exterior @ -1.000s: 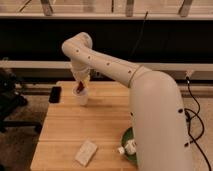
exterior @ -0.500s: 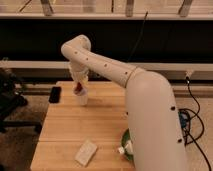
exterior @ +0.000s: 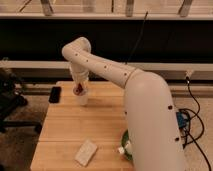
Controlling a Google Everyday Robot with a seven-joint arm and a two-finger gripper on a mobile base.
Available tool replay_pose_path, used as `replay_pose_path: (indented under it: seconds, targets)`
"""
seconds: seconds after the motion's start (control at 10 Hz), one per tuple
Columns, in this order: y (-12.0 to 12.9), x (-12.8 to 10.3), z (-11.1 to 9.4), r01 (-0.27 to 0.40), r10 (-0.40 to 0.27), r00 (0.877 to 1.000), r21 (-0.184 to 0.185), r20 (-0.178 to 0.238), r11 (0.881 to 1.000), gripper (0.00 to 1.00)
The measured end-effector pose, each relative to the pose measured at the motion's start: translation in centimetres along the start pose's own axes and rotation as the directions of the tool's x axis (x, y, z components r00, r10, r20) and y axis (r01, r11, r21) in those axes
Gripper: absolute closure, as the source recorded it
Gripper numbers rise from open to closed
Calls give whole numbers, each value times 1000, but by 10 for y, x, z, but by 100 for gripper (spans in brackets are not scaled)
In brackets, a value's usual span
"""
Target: Place the pepper in the ceramic cup
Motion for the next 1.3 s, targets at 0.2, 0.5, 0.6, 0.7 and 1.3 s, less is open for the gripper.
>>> replay_pose_path:
  seconds: [0.2,0.5,0.6,0.7,1.3]
  targets:
    - [-2,3,1,3,-3,1000,1,-2,1000,23]
    - [-3,4,2,8,-8,1000,-2,-1,1000,20]
    - [-2,5,2,9,-9,1000,-2,-1,1000,20]
    - [-1,3,2,12,-12,1000,-4,0,1000,20]
    - [5,7,-1,7,-7,1000,24,-3,1000,50]
